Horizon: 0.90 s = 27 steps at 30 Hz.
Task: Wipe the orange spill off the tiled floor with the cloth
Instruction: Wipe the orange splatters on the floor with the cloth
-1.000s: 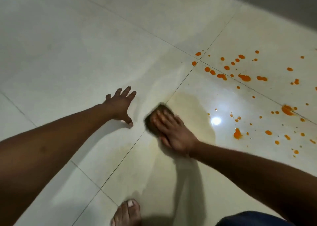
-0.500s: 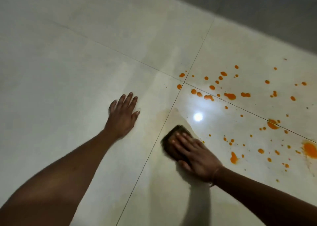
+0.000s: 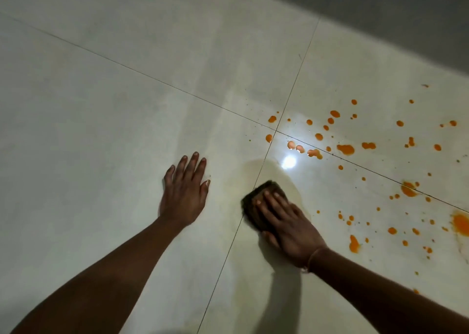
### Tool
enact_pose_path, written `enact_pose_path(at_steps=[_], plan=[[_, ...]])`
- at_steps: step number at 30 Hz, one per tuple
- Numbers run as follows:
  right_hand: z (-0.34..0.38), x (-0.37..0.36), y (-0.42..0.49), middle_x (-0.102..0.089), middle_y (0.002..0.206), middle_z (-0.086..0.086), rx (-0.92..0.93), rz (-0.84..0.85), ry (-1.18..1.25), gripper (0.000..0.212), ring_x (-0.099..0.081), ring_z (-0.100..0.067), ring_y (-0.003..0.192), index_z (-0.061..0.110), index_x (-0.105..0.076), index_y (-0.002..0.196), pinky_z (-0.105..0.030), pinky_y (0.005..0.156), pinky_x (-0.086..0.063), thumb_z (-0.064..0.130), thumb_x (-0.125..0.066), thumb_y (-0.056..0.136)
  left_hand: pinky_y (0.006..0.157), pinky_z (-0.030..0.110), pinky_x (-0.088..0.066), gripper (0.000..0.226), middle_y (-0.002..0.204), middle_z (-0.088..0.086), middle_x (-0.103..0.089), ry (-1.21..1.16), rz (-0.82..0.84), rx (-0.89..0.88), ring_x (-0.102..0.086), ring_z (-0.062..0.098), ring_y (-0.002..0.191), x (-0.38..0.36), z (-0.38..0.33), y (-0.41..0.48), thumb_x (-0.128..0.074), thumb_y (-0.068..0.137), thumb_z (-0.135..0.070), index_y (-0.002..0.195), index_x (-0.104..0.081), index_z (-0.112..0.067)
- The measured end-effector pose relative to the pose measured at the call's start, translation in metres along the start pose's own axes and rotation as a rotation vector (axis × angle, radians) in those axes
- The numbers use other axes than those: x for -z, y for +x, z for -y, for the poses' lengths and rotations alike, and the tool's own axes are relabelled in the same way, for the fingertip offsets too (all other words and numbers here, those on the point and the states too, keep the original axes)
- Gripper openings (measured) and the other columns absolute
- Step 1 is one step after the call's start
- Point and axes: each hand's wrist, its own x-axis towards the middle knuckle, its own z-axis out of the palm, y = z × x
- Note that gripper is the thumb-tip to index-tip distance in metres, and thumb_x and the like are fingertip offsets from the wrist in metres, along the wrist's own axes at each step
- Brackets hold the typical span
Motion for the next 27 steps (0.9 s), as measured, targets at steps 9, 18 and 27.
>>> enact_pose_path(at_steps=[9,18,27], plan=[[0.051,-0.020,0.067,-0.020,0.162,-0.006,0.093,-0.139,0.018,0.067,-0.012,-0.023,0.150,0.025,-0.022,0.155,-0.041,0.117,-0.009,0.045,-0.033,0.092,0.110,0.041,-0.022,0.051,0.155,0.000,-0.035,-0.150,-0.060,-0.017,-0.031,0.023,0.141,0.003,0.007,0.004,-0.027,0.097,-0.035,0.143,-0.042,-0.020],[-0.025,0.015,0.106,-0.008,0.164,-0.004,-0.240,-0.236,0.124,0.072,0.000,-0.022,0.151,0.026,-0.015,0.156,-0.042,0.120,-0.007,0.050,-0.021,0.089,0.115,0.047,-0.013,0.056,0.158,0.004,-0.028,-0.176,-0.081,-0.086,-0.023,0.027,0.146,0.023,-0.030,0.096,-0.027,0.097,-0.042,0.145,-0.041,-0.015],[-0.103,0.041,0.136,-0.015,0.163,-0.006,-0.249,-0.279,0.091,0.071,-0.008,-0.024,0.150,0.025,-0.020,0.155,-0.048,0.115,-0.021,0.049,-0.023,0.089,0.114,0.050,-0.021,0.056,0.159,0.004,-0.026,-0.008,-0.062,0.023,-0.026,0.028,0.145,-0.004,-0.038,0.114,-0.023,0.099,-0.044,0.149,-0.032,-0.018]])
